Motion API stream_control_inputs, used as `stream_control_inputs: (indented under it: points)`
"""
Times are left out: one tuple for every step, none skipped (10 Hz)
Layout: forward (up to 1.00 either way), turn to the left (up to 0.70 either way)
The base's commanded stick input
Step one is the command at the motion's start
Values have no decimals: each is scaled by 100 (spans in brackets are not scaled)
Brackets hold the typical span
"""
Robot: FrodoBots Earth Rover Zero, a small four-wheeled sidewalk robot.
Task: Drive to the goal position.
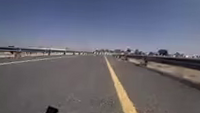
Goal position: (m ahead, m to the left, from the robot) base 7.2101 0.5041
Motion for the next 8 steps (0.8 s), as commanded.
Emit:
stream_control_inputs:
  points:
    - [100, 26]
    - [100, 16]
    - [100, 3]
    - [100, 0]
    - [100, 0]
    - [100, 0]
    - [100, 0]
    - [100, 0]
